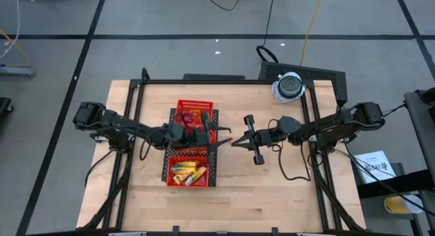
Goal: Pick & Place Office Desk Supplies
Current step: Put the orange rubber band into the middle red basket on the shelf, then return to Home Position
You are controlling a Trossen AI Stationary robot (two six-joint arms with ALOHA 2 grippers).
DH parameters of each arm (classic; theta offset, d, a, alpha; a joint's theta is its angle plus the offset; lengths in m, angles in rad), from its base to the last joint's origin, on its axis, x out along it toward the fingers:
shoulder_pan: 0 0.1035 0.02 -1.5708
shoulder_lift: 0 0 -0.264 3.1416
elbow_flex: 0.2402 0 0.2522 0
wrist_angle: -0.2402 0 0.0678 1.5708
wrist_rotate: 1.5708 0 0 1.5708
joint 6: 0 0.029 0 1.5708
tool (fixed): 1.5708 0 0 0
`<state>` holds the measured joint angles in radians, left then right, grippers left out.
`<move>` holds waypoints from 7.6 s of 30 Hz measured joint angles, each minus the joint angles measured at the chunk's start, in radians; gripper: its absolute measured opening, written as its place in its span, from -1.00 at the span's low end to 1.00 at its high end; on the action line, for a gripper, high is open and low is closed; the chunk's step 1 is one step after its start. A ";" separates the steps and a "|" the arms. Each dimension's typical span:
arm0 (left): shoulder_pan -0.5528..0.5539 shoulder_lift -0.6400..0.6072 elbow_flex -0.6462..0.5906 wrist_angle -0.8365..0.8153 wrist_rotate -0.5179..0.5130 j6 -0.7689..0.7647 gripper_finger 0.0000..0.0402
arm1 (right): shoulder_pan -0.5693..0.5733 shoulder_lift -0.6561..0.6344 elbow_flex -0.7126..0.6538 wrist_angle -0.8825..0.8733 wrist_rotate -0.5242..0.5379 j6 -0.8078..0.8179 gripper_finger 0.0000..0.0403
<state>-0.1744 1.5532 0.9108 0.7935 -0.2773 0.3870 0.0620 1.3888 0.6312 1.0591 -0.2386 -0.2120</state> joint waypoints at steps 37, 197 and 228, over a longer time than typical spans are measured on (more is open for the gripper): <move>-0.003 -0.001 0.000 0.050 0.167 0.006 -0.17 | 0.025 0.021 0.033 0.120 0.082 -0.007 -1.00; -0.043 -1.547 -0.852 -0.840 0.120 -0.400 0.61 | -0.497 -1.044 -0.572 -0.512 -0.050 0.330 -0.17; -0.042 -1.547 -0.894 -0.765 0.123 -0.378 0.61 | -0.631 -1.378 -0.616 -0.908 0.062 0.312 -0.17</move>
<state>-0.2165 0.0063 0.0170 0.0284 -0.1545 0.0092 -0.5691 0.0112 0.0151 0.1510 -0.1767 0.1000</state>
